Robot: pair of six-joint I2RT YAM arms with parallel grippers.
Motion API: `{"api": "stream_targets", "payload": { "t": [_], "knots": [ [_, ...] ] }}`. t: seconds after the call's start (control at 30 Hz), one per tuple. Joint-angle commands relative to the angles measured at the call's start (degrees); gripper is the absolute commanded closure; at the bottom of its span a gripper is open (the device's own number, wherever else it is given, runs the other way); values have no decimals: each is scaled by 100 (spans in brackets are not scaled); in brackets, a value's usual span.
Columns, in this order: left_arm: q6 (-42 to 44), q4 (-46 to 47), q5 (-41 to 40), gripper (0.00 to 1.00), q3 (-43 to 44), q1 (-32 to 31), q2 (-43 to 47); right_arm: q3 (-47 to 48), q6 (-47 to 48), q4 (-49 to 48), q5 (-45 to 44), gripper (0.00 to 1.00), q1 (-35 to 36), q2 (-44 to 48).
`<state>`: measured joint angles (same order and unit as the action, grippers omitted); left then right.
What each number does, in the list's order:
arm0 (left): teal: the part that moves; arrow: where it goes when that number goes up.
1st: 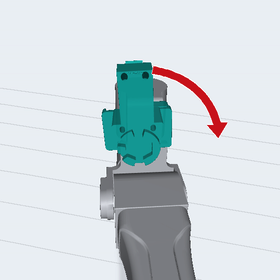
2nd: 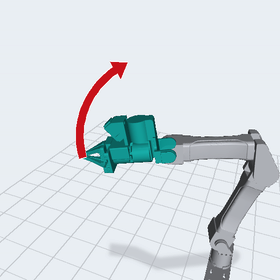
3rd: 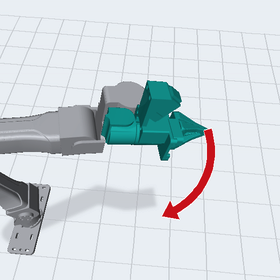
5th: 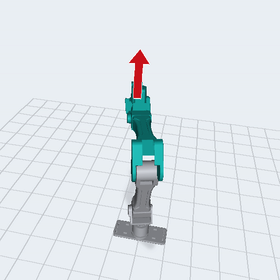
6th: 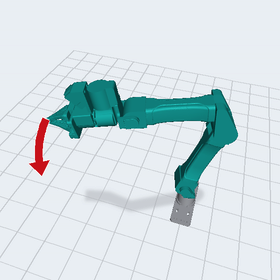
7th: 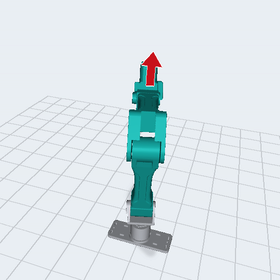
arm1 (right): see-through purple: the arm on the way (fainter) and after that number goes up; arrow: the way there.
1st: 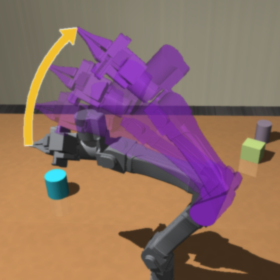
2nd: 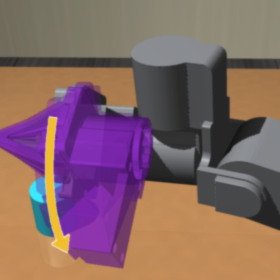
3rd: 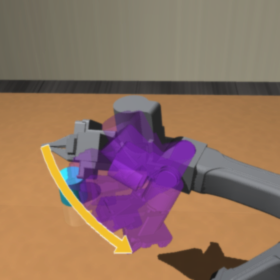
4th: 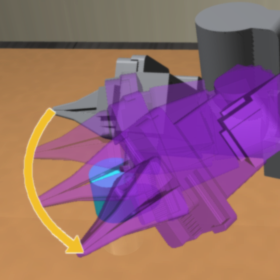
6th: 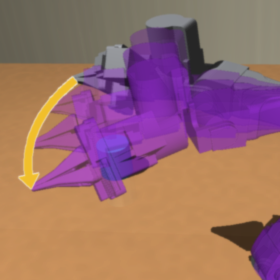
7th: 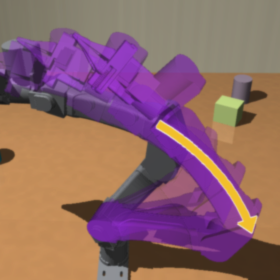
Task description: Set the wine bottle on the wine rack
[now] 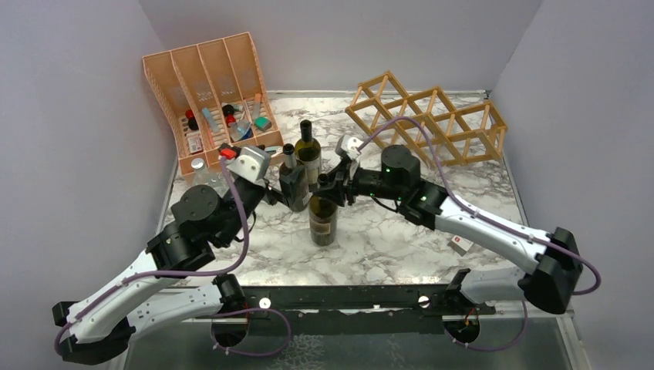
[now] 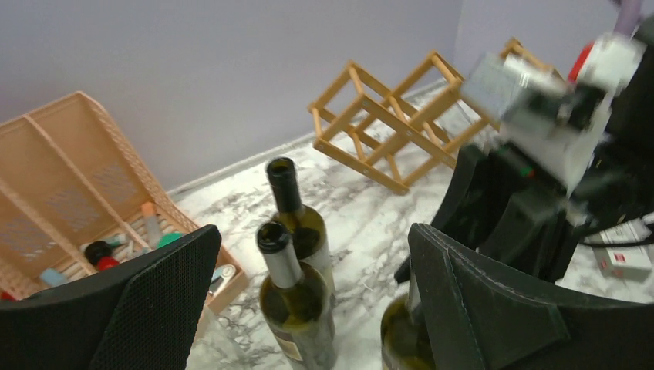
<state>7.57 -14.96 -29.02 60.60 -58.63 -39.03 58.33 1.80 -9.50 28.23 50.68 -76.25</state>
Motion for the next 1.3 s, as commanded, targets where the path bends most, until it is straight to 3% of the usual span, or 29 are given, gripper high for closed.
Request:
{"api": "stream_targets", "payload": {
  "t": [0.0,0.3,0.5,0.67,0.83,1.1,1.27],
  "knots": [
    [-298,260,941,1,-451,-8,-39,-135,-639,18,-1802,99,13,1041],
    [-855,1644,2105,1,-1698,-8,-345,29,-1834,1453,-4457,99,13,2071],
    [-1148,3048,3201,1,-2452,-8,-877,424,-2366,2061,-5017,99,12,2378],
    [-1480,3709,3295,1,-2669,-8,-1643,912,-2560,2550,-5013,99,13,2451],
    [-1541,4189,3485,1,-2571,-8,-2434,881,-2613,2413,-4793,99,12,2637],
    [-1001,4854,3380,1,-2477,-8,-2986,825,-2518,2476,-4440,99,13,2907],
    [-890,5272,3644,10,-2444,-8,-3317,810,-2480,2611,-4102,99,10,3109]
  ]
}}
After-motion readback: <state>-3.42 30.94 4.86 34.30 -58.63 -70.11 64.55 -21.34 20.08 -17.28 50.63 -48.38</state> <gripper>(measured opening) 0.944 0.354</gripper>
